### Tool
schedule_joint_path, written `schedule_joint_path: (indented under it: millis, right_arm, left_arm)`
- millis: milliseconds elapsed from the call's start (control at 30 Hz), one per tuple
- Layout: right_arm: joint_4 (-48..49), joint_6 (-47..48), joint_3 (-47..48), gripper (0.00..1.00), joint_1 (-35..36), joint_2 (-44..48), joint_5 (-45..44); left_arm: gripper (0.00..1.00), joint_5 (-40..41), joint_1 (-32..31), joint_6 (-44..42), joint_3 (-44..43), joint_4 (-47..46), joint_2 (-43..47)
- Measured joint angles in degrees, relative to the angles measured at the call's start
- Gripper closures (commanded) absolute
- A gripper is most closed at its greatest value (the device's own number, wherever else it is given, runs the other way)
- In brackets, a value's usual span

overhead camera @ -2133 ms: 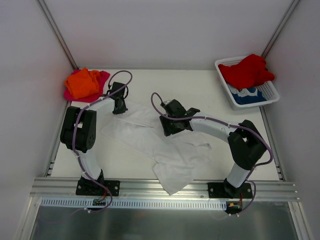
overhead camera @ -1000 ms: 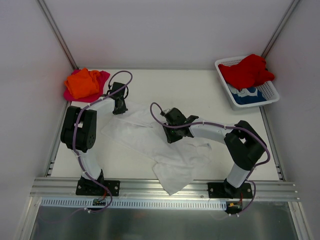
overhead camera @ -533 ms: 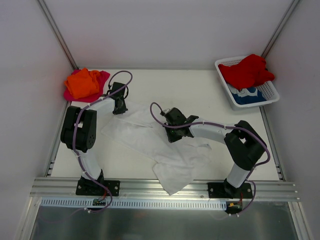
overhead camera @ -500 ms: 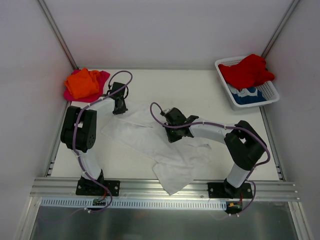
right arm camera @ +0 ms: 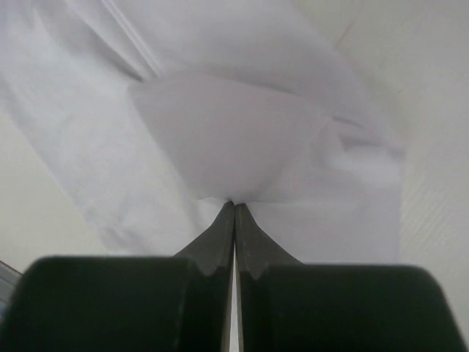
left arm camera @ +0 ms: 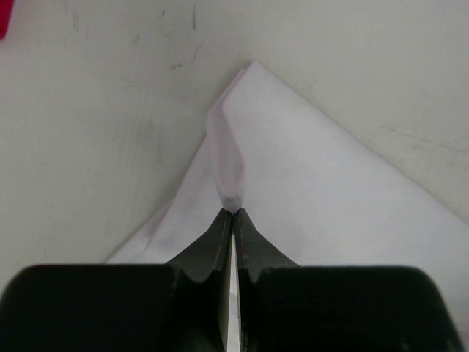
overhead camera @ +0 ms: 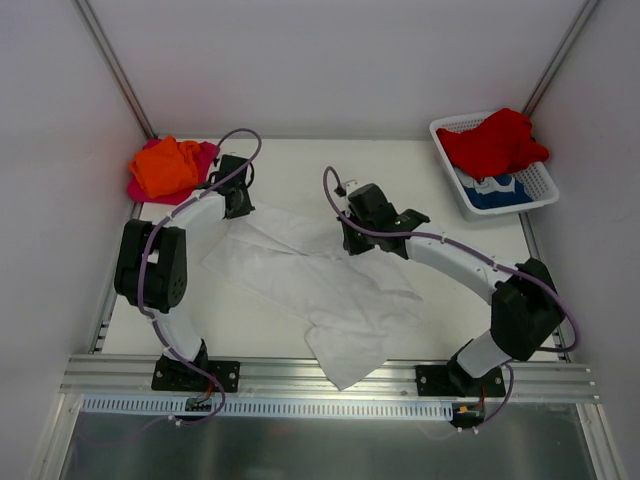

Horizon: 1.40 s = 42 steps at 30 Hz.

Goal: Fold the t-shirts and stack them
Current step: Flatten out the tshirt

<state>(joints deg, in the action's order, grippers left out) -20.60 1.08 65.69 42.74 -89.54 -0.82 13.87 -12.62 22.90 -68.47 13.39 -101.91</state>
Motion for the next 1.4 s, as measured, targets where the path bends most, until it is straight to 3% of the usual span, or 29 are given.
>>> schedule_joint_path:
  millis: [667,1067,1400]
  right_arm:
    - [-3.6,4.1,9.3,1.00,-20.1,3.7,-6.1]
    - [-3.5,2.5,13.6,1.00,-28.1,-5.5,-8.1]
    - [-3.3,1.3,21.5,1.00,-30.5,-16.4,-8.4]
  left_arm:
    - [1.00,2.1,2.3,-0.7,-13.4,1.9,1.3]
    - [1.00,3.4,6.7,0.4,-17.3,2.5,-5.5]
    - [1.00,3.2,7.0,0.4,-24.6,2.6,-12.5]
